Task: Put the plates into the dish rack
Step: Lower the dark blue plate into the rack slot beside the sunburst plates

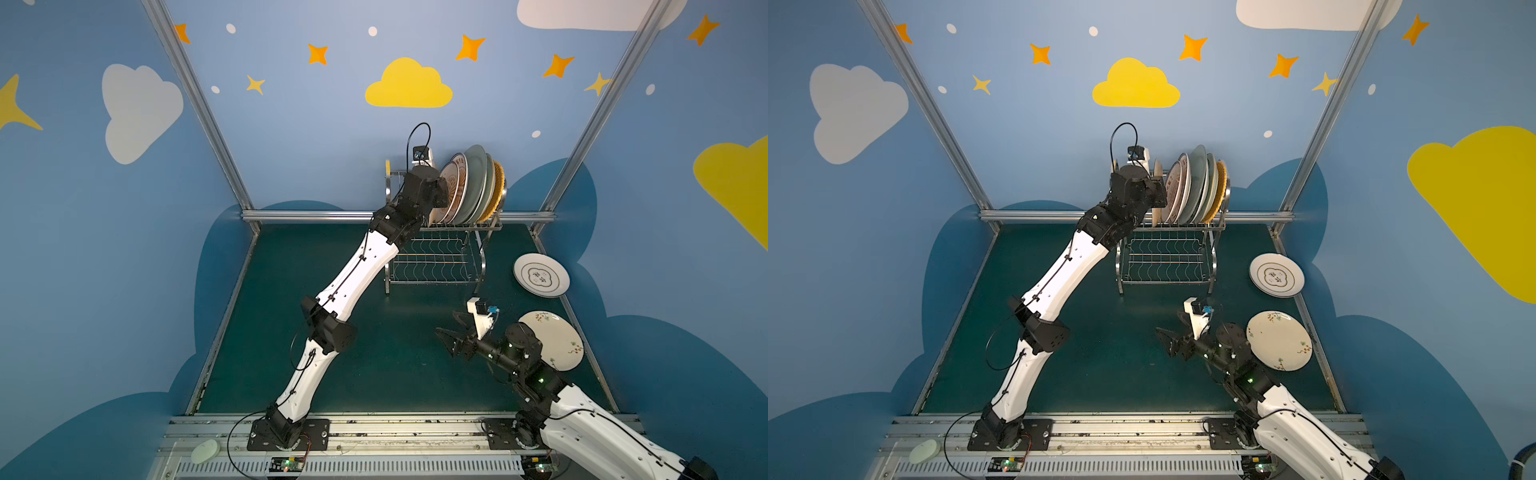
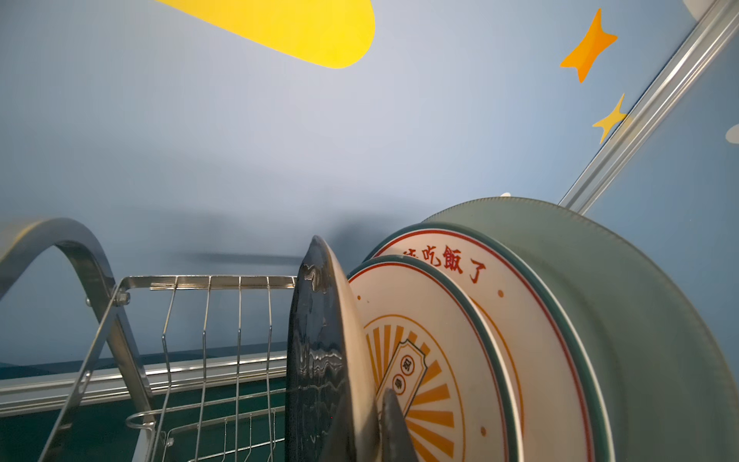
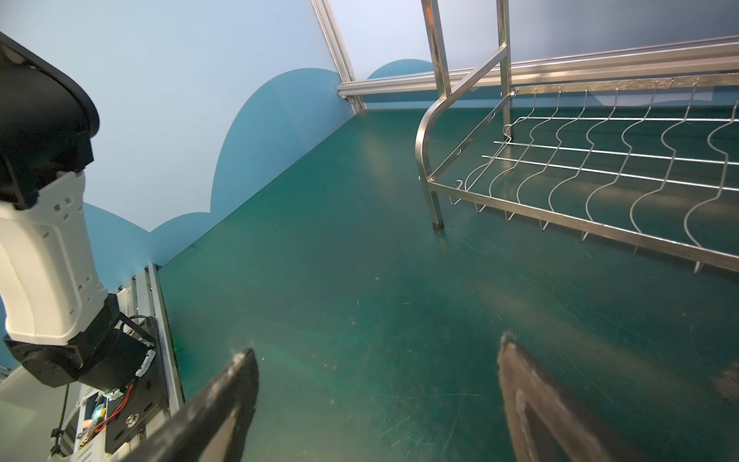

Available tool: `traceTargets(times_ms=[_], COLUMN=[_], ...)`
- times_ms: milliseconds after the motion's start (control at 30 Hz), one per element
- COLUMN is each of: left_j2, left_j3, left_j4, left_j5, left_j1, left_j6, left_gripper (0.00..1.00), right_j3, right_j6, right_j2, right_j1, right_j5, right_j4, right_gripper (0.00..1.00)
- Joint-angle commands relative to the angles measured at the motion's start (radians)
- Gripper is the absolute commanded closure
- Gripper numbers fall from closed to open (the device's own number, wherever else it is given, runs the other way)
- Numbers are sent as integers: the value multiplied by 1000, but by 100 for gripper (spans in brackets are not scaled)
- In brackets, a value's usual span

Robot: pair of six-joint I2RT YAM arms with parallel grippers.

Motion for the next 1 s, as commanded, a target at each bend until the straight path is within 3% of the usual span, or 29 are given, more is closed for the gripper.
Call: traceTargets(times_ms=[0, 467, 733, 967], left_j2=[-1, 32, 47, 54], left_j3=[40, 40, 40, 40], left_j4=[82, 105, 110, 108], left_j5=[-66, -84, -102, -102], left_j1=[-10, -27, -32, -32], left_j6=[70, 111, 123, 122], left_gripper=[96, 96, 83, 79], right_j3=[35, 38, 41, 43], right_j6=[-9, -5, -8, -7], right_j2=[-1, 12, 18, 28], right_j1=[7, 8, 10, 12], right_j5=[14, 16, 24, 24], right_j4=[-10, -11, -18, -16], right_gripper=[9, 9, 9, 9])
